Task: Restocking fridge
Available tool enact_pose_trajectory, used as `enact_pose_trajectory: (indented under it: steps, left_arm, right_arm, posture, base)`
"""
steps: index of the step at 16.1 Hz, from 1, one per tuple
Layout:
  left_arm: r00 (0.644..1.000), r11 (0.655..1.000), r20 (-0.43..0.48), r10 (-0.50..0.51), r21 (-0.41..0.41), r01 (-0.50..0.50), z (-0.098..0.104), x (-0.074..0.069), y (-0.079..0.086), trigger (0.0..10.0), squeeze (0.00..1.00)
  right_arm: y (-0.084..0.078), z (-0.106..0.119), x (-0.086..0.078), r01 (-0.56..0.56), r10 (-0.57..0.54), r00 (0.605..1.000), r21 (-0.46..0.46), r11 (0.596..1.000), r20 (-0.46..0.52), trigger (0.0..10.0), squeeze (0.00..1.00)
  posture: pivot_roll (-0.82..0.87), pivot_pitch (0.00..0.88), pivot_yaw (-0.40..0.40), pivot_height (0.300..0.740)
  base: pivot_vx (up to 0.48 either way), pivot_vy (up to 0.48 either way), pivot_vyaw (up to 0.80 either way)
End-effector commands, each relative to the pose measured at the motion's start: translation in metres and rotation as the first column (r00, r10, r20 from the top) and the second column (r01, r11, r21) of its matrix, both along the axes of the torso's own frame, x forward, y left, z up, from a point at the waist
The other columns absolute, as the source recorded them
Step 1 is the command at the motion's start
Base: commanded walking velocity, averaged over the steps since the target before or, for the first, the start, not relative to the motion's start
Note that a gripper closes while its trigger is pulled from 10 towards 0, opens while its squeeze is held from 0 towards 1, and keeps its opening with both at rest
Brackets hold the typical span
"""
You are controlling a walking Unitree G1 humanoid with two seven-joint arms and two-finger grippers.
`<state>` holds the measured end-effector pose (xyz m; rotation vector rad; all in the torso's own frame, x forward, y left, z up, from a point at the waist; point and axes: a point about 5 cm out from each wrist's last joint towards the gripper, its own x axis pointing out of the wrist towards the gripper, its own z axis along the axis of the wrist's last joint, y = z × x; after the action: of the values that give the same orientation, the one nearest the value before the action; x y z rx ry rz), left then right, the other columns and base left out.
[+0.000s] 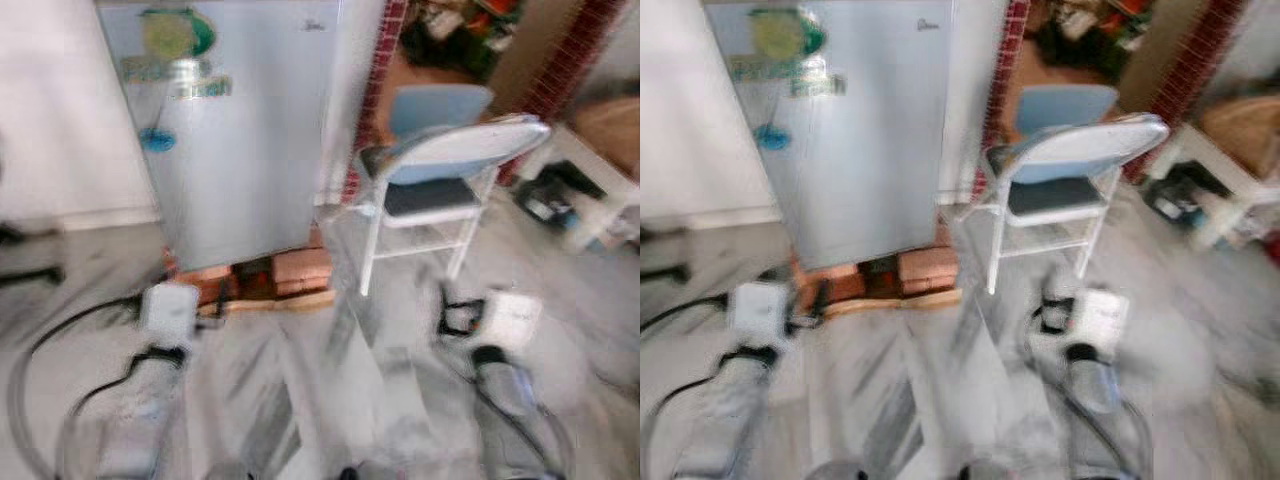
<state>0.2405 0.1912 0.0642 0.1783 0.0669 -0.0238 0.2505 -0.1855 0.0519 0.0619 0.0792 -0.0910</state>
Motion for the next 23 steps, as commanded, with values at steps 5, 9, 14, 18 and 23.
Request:
enact_pose_trajectory:
  steps: [5,9,14,18,23]
  left_arm:
    - [0.999,0.998,0.014,-0.047,-0.029,0.047,0.004,0.003,-0.014,10.0,0.00]
    - [0.999,0.998,-0.020,-0.042,-0.036,0.042,-0.003,-0.006,-0.015,10.0,0.00]
    - [0.995,0.997,-0.069,-0.074,-0.009,0.074,-0.009,-0.011,-0.018,10.0,0.00]
    - [0.999,0.999,-0.044,-0.031,-0.009,0.030,-0.007,0.000,-0.016,10.0,0.00]
    - [0.997,0.999,-0.075,0.023,-0.020,-0.025,-0.013,-0.015,-0.011,10.0,0.00]
  right_arm:
    - [-0.018,0.011,0.005,0.042,-0.039,0.998,-0.044,0.998,0.048,10.0,0.00]
    - [-0.024,0.009,-0.004,0.096,-0.095,0.995,-0.054,0.994,0.031,10.0,0.00]
    - [-0.032,0.002,-0.014,0.174,-0.174,0.985,-0.080,0.982,0.007,10.0,0.00]
    - [-0.026,0.001,-0.012,0.109,-0.110,0.994,-0.101,0.989,-0.003,10.0,0.00]
    - [-0.018,0.010,-0.001,0.058,-0.056,0.998,-0.061,0.996,0.037,10.0,0.00]
  posture:
    - [0.09,0.086,-0.028,0.740]
    - [0.08,0.087,-0.012,0.740]
    - [0.06,0.086,0.039,0.740]
    - [0.08,0.071,-0.025,0.740]
    - [0.11,0.074,-0.046,0.740]
  base:
    - [0.241,0.416,-0.80]
    - [0.264,0.384,-0.31]
    - [0.000,0.000,0.00]
    - [0.000,0.000,0.00]
    - [0.000,0.058,0.00]
